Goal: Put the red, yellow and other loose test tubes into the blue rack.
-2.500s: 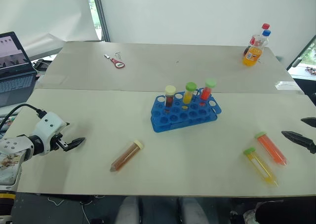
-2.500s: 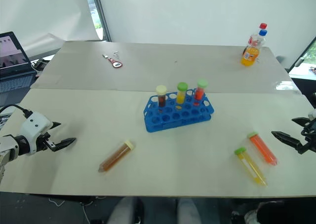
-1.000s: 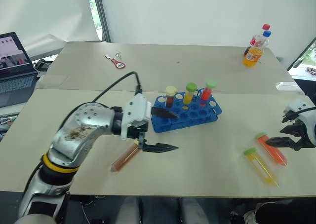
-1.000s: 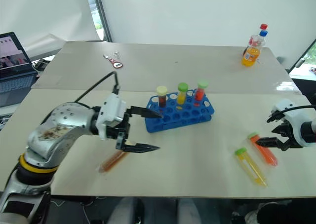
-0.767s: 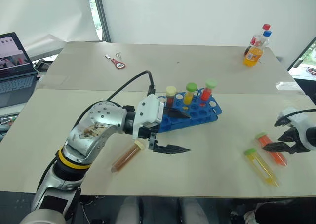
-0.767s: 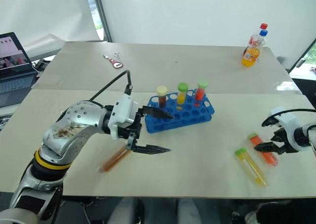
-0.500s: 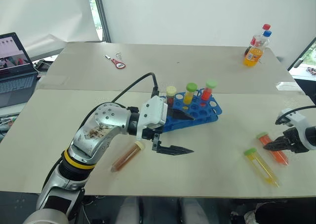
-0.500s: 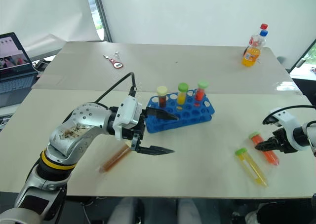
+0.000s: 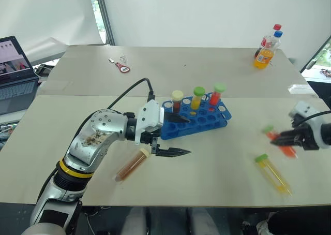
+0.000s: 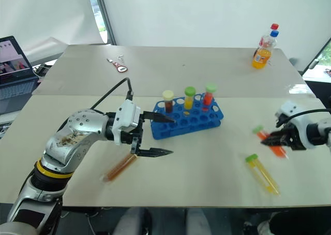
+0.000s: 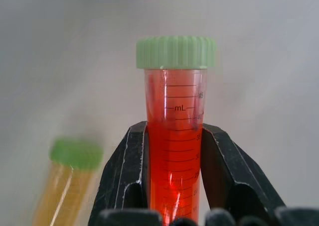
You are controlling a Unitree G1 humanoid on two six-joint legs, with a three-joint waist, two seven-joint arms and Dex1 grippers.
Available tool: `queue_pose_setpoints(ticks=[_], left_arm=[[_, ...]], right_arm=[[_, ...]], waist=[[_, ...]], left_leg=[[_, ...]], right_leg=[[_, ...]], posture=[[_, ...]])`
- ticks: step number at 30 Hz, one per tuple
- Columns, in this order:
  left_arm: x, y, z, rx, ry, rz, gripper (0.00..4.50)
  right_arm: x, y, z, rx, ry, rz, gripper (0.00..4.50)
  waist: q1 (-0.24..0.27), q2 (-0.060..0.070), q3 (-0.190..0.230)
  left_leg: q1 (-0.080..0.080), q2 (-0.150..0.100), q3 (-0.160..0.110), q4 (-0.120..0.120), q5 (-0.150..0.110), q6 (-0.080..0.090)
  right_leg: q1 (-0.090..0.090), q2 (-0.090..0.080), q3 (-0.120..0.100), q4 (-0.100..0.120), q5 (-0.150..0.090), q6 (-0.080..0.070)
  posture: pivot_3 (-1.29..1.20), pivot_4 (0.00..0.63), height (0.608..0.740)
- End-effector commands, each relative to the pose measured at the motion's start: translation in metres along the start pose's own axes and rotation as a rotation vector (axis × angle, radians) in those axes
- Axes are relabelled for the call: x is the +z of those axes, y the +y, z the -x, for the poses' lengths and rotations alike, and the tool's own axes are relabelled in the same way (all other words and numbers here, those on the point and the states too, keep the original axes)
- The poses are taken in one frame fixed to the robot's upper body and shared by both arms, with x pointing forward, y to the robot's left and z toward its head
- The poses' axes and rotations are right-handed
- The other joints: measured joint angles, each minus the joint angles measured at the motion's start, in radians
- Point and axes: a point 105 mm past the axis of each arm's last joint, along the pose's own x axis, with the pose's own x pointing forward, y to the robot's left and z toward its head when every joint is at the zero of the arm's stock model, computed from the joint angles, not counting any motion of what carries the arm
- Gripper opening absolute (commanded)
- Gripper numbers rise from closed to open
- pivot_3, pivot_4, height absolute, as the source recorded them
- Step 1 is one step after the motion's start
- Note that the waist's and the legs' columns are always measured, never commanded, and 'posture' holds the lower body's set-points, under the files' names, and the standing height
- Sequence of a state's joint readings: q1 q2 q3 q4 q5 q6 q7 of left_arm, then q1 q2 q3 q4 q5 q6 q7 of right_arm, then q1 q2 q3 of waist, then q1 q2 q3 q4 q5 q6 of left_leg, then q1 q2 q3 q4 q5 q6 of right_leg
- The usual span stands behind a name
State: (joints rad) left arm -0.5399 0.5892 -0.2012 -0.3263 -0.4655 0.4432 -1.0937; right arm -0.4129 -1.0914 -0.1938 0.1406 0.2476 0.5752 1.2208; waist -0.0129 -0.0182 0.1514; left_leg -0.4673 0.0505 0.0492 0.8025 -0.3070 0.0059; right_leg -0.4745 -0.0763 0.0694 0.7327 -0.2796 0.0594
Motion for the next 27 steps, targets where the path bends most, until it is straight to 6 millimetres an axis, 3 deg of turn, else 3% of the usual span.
queue_pose_setpoints(ticks=[1, 4, 9, 16, 27], left_arm=[[0.008, 0.007, 0.009, 0.08, -0.024, -0.016, 4.5], [0.007, 0.011, 0.011, 0.115, -0.024, -0.007, 4.5], [0.013, 0.013, 0.005, 0.14, -0.084, 0.024, 4.5], [0.005, 0.005, 0.005, 0.055, -0.031, 0.018, 4.5], [0.005, 0.0, 0.005, 0.039, -0.033, 0.049, 4.5]], right_arm=[[0.048, 0.012, 0.005, -0.111, -0.324, 0.052, 1.02], [0.063, 0.024, -0.004, -0.202, -0.484, 0.048, 1.02], [0.076, 0.041, -0.046, -0.325, -0.682, -0.05, 1.02], [0.072, 0.038, -0.074, -0.398, -0.718, -0.1, 1.02], [0.065, 0.038, -0.088, -0.407, -0.725, -0.122, 1.02]], waist=[[0.001, -0.001, 0.0], [0.01, 0.0, 0.0], [0.011, 0.0, 0.0], [0.009, 0.0, 0.0], [0.003, 0.0, 0.0]], left_leg=[[0.0, 0.0, -0.001, 0.0, 0.0, 0.0], [0.0, -0.002, -0.002, 0.0, 0.0, 0.0], [0.0, -0.002, -0.002, 0.001, 0.0, 0.0], [0.0, -0.002, -0.002, 0.0, 0.0, 0.0], [0.0, -0.002, -0.002, 0.0, 0.0, 0.0]], right_leg=[[0.001, 0.0, 0.0, 0.0, 0.0, 0.0], [0.002, -0.001, 0.0, 0.0, 0.0, 0.0], [0.002, -0.001, 0.0, 0.0, 0.0, 0.0], [0.001, 0.0, -0.001, 0.0, 0.0, 0.0], [0.001, 0.0, -0.001, 0.0, 0.0, 0.0]], posture=[[0.0, 0.15, 0.671], [0.0, 0.15, 0.671], [0.0, 0.15, 0.671], [0.0, 0.15, 0.671], [0.0, 0.15, 0.671]])
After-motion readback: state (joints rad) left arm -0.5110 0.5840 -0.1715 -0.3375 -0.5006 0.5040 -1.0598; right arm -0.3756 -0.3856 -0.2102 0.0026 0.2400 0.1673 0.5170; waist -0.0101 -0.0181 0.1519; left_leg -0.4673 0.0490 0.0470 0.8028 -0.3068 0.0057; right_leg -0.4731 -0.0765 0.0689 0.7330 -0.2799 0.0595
